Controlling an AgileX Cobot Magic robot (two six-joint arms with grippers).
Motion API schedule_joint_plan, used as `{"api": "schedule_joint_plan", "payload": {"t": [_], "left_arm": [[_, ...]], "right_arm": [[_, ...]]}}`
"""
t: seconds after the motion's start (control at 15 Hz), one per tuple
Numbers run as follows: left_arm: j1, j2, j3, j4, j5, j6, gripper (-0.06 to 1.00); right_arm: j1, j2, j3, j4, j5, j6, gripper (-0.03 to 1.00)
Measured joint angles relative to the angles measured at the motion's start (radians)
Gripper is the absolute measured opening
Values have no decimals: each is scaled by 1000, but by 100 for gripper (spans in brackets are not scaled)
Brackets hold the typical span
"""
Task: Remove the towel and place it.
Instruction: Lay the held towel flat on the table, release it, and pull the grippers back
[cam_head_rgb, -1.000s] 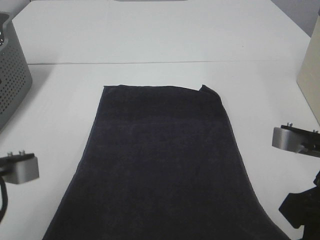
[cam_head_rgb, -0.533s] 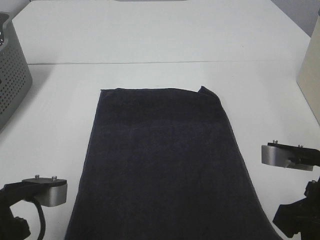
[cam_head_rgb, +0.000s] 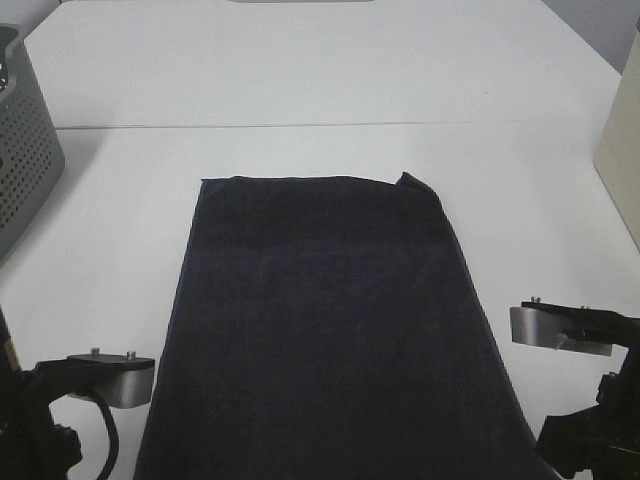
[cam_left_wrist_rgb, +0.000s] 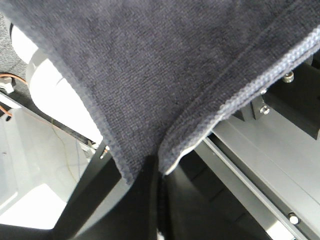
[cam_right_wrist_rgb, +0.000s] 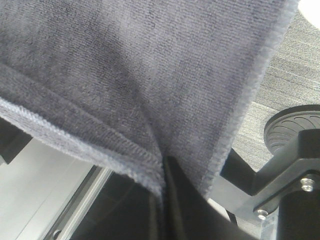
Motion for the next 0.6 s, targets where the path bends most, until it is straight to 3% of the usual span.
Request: {"api": "schedule_joint_plan", "payload": {"t": [0.27, 0.47, 0.6], "left_arm": [[-46, 64, -60, 25, 10, 35, 0], [-128, 115, -113, 24, -16, 35, 1], [-173, 116, -154, 22, -47, 35, 12]], "right_arm": [[-6, 0, 0, -3, 1, -17, 8], [-7, 0, 0, 16, 2, -37, 18], [-7, 0, 0, 33, 1, -43, 32]]}}
